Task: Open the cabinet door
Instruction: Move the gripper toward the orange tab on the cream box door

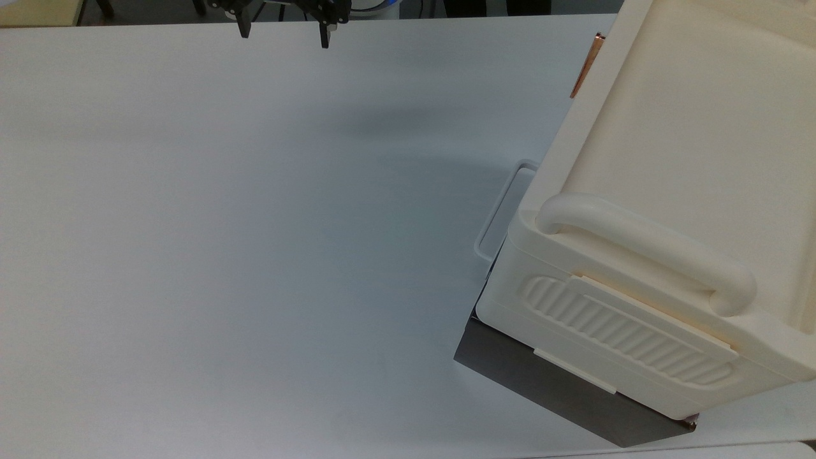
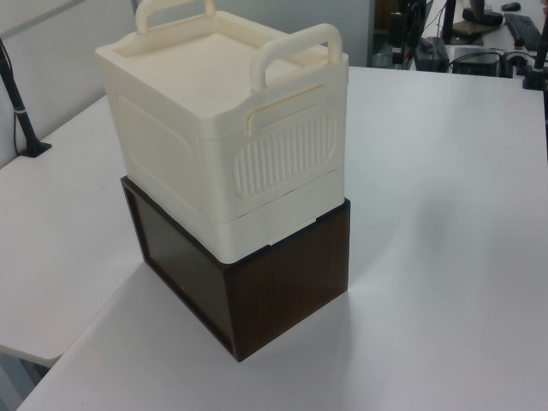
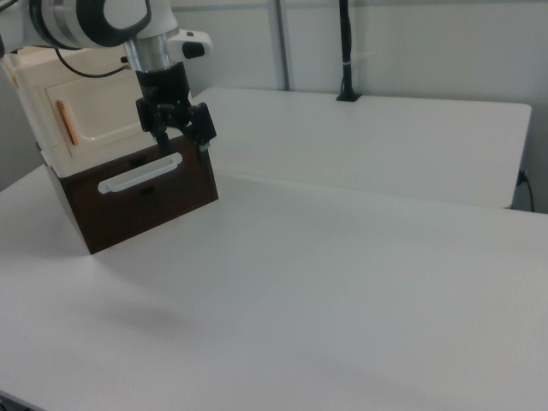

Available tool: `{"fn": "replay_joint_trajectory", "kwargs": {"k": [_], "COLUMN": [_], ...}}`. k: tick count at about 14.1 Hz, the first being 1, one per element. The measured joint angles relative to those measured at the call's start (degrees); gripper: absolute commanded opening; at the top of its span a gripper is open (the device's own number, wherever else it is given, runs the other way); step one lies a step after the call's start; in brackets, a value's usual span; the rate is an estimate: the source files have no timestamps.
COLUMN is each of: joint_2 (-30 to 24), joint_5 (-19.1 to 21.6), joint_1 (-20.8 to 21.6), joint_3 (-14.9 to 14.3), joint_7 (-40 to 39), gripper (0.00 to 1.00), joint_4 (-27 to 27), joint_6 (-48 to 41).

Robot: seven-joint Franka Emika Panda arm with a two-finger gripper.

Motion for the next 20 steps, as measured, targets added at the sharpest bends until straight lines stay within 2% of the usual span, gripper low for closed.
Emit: {"fn": "replay_joint_trajectory", "kwargs": {"k": [11,14,17,20], "joint_2": [-0.03,-0.05,-0.34,-0.49], "joint_5": [0.11,1.69,4.43,5.22], "joint_1": [-0.72,-0.67,2.48,8.6], "joint_3": [-0.03,0.37,1.02,1.42], "joint_7": [0.0,-0.63,-4.38,-9.77], "gripper": [1.0,1.0,1.0,1.0], "joint_4": [0.0,0.4,3.01,5.22], "joint_6": [0.0,0.0,0.0,0.0]}}
